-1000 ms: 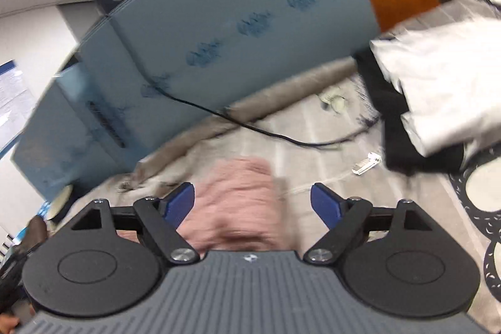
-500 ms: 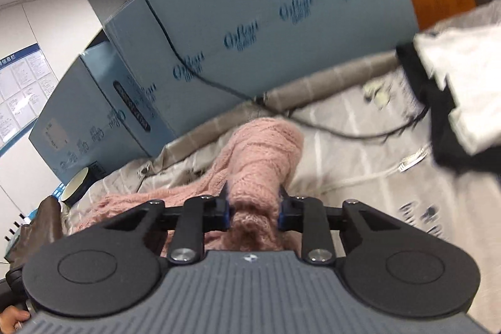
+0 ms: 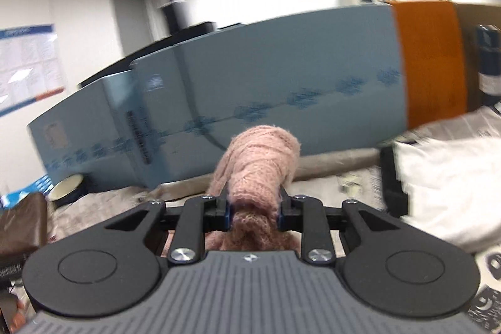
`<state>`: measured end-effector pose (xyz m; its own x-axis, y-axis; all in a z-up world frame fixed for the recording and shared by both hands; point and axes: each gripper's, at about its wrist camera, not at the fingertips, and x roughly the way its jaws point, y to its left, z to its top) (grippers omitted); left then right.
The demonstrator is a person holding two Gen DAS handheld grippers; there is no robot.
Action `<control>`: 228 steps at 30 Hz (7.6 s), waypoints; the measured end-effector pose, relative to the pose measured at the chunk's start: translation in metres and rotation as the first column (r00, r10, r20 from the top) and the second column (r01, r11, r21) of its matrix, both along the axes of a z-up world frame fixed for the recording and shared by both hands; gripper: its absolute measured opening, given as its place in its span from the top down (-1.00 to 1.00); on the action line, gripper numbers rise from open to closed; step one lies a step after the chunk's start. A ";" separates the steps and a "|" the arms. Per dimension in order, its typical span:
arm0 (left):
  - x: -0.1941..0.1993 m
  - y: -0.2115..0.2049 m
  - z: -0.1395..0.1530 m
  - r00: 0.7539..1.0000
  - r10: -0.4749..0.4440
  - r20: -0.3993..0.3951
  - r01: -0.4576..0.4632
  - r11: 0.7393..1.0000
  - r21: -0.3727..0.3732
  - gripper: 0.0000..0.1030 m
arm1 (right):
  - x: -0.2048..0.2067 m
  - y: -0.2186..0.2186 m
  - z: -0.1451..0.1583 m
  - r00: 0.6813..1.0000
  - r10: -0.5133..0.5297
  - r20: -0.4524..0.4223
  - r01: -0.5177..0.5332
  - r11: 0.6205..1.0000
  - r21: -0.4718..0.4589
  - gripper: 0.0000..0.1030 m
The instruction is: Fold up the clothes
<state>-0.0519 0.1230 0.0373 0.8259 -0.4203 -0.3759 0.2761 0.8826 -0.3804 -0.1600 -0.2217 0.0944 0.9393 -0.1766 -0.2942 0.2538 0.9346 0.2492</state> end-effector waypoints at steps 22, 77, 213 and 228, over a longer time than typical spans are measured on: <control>0.029 -0.029 0.015 0.814 -0.578 -0.056 0.356 0.572 -0.739 -0.88 | 0.022 0.066 0.014 0.992 0.129 0.014 -0.127 0.988 -0.087 0.57; 0.034 -0.015 0.006 0.963 -0.261 -0.064 0.258 0.964 -0.062 0.65 | 0.032 0.012 -0.039 0.940 0.340 -0.007 -0.328 0.911 0.250 -0.69; -0.019 -0.136 0.017 0.975 0.059 0.216 -0.104 0.973 0.204 -1.00 | 0.013 0.001 -0.063 0.992 -0.008 -0.128 0.006 1.000 -0.017 -1.00; -0.064 -0.050 0.019 0.802 0.554 0.222 -0.597 0.756 0.269 -1.00 | 0.081 0.112 -0.023 0.878 0.474 -0.071 -0.476 0.879 -0.015 -1.00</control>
